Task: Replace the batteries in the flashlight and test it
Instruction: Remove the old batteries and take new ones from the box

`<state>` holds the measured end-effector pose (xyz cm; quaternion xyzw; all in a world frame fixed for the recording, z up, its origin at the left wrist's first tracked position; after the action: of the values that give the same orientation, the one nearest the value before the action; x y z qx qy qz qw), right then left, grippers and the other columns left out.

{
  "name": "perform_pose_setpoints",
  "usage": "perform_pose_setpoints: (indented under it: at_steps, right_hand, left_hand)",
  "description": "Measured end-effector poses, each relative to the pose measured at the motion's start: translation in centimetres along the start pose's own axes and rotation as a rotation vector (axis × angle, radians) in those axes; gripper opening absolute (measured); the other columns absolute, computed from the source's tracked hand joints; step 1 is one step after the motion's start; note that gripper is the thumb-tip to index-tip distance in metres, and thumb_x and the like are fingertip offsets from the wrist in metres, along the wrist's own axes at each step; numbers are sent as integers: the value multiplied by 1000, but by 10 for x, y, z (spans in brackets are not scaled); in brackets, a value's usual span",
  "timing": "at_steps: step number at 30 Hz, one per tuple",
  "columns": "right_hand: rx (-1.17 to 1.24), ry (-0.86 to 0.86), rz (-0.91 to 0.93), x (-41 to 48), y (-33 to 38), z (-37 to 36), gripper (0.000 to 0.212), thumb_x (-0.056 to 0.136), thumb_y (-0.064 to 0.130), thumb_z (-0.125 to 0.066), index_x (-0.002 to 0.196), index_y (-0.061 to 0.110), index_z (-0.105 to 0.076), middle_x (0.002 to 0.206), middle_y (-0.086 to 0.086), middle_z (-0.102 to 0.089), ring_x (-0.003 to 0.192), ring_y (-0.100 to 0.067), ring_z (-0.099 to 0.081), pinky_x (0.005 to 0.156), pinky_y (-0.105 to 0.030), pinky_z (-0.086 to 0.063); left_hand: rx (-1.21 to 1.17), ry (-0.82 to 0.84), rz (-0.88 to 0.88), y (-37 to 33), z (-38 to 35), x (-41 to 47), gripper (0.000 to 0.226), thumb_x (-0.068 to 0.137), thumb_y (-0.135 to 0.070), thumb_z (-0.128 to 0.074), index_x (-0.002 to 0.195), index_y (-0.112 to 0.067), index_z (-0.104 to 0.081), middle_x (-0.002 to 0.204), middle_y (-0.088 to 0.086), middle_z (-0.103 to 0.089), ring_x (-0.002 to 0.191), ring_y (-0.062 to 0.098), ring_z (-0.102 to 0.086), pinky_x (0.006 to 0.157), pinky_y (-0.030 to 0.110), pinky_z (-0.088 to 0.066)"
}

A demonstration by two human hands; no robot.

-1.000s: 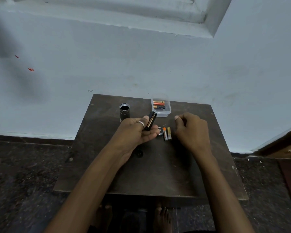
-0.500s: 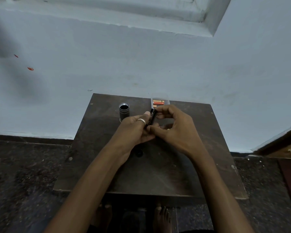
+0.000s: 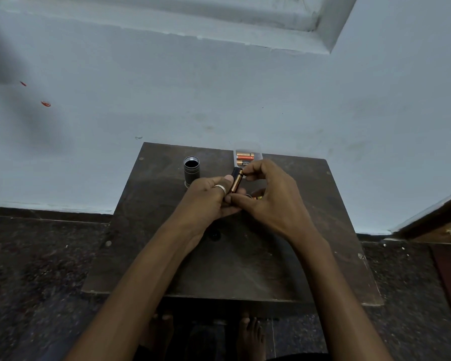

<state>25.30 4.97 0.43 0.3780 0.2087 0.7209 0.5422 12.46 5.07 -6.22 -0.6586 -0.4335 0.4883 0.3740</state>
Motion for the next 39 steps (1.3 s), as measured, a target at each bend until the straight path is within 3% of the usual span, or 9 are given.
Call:
perform_pose_setpoints:
  at_steps: [5,11,16,19,22,25,29,35,39]
  right_hand:
    - [5,-1,15,0,1,2,52,68,32,-91,106,26,-56,107,6,-59,100,-11,-60,77,-34,-57]
    - [69,-8,-2,0,3,1,46,69,18,-88,101,17,-55,100,0,-60,90,-17,-60,71,-35,-53]
    - [226,-1,-84,0,1,2,35,77,17,-86,96,24,-58,87,10,-67,80,-4,-64,68,-23,-52]
    - [364,-38,-108,1,2,6,27,85,8,-78,93,24,-58,84,9,-69,79,-6,-69,68,-21,-55]
    - [478,-109,-169,0,-4,14,24,89,3,-72,102,18,-57,92,3,-70,86,-18,-74,69,-30,-59]
    - [565,-196,-267,-2,-18,26,30,92,5,-71,114,16,-54,95,-4,-72,83,-17,-76,65,-33,-61]
    - [217,-260,-390,-8,-46,42,36,87,18,-78,114,21,-56,84,2,-73,77,-13,-75,74,-38,-60]
    - [-312,-86,-406,-11,-65,35,9,86,23,-75,90,21,-66,82,6,-67,84,-19,-69,73,-26,-46]
    - [-404,7,-405,-12,-65,24,19,87,22,-72,106,16,-72,98,-1,-74,96,-23,-68,80,-30,-49]
  left_hand:
    - [7,11,-3,1,-3,-1,26,103,-21,-49,105,-3,-69,84,8,-74,77,12,-73,73,27,-60]
    - [22,-16,20,3,-1,-1,30,103,-21,-49,112,2,-67,93,14,-71,87,17,-70,75,28,-60]
    - [-18,-24,11,0,-1,-2,29,104,-17,-48,100,2,-69,87,9,-75,83,17,-73,75,28,-61]
    - [-25,0,2,-2,-6,-4,30,104,-18,-47,100,0,-70,85,8,-76,82,17,-74,74,26,-61]
    - [-40,-5,5,-4,-7,-6,31,105,-20,-45,103,0,-69,85,9,-74,80,16,-74,72,24,-61]
    - [-51,-24,25,-4,-4,-7,29,105,-20,-46,111,2,-64,90,12,-74,81,16,-75,73,25,-61]
    - [-49,-26,44,-3,-3,-8,30,104,-20,-46,117,2,-62,94,13,-74,82,16,-75,73,25,-61]
    - [-51,-33,56,-4,-4,-10,30,105,-18,-45,121,3,-59,95,15,-73,77,14,-74,71,25,-62]
    - [-36,-37,68,-5,-4,-11,30,105,-19,-45,122,3,-58,100,16,-73,78,13,-74,71,25,-62]
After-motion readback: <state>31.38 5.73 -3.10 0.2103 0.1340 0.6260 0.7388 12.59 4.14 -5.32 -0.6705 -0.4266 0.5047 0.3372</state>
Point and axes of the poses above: each hand's wrist, its own x-axis towards the middle knuckle, its own z-axis out of the back of the hand, y = z × x, the point moved 10 cm from there along x, towards the middle knuckle
